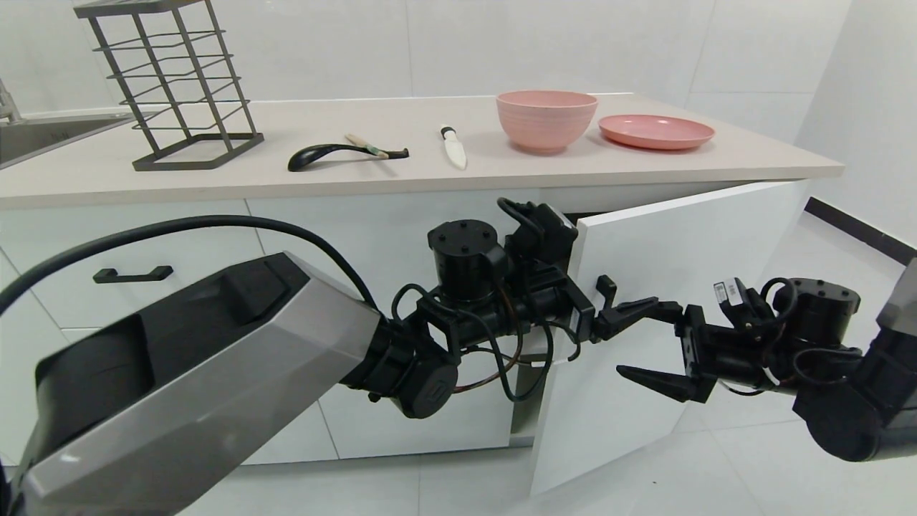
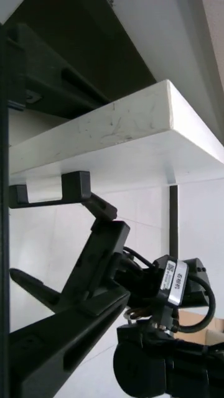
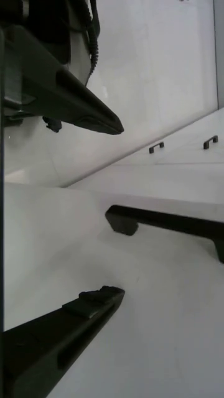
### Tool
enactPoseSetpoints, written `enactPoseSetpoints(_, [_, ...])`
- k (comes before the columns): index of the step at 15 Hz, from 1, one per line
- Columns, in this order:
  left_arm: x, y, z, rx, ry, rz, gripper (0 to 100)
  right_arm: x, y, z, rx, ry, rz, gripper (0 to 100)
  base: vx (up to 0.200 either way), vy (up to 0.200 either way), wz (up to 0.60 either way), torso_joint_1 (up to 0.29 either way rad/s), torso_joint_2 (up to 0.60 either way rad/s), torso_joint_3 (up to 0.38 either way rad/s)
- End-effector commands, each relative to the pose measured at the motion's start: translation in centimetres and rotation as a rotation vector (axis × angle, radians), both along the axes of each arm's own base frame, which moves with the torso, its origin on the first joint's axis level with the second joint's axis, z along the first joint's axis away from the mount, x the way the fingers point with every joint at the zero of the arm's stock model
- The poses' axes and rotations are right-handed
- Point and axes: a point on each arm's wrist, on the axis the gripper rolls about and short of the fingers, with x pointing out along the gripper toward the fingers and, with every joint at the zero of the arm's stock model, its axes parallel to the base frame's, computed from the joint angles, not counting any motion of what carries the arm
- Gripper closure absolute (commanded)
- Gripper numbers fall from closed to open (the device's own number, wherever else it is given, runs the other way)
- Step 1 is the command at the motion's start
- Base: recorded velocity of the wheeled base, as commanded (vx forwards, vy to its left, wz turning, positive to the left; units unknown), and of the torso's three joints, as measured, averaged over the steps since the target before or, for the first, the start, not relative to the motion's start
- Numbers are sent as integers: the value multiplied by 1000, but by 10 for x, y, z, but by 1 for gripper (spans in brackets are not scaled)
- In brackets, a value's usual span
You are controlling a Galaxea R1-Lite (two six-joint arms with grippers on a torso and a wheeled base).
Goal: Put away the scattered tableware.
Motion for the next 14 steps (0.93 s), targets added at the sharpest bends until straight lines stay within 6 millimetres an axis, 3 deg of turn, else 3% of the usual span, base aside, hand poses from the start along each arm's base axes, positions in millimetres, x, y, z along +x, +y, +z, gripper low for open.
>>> enactPoseSetpoints(1, [1, -2, -2, 8, 27, 76, 0, -17, -5, 15, -2, -21, -17, 0, 0, 0, 0, 0, 0, 0])
enactPoseSetpoints(2, [1, -4, 0, -4, 43, 143, 0, -32, -5, 28, -6, -52, -18, 0, 0, 0, 0, 0, 0, 0])
enactPoseSetpoints(7, [-4, -8, 1, -9, 50, 130, 0, -107, -5, 65, -10, -135, -26, 0, 0, 0, 0, 0, 0, 0])
enactPoseSetpoints(12, [0, -4, 1, -11, 51, 142, 0, -178, -5, 119, -5, -466, -53, 0, 0, 0, 0, 0, 0, 0])
enactPoseSetpoints(14, [-6, -9, -4, 4, 62, 122, 0, -194, -6, 133, -3, -570, -56, 0, 0, 0, 0, 0, 0, 0])
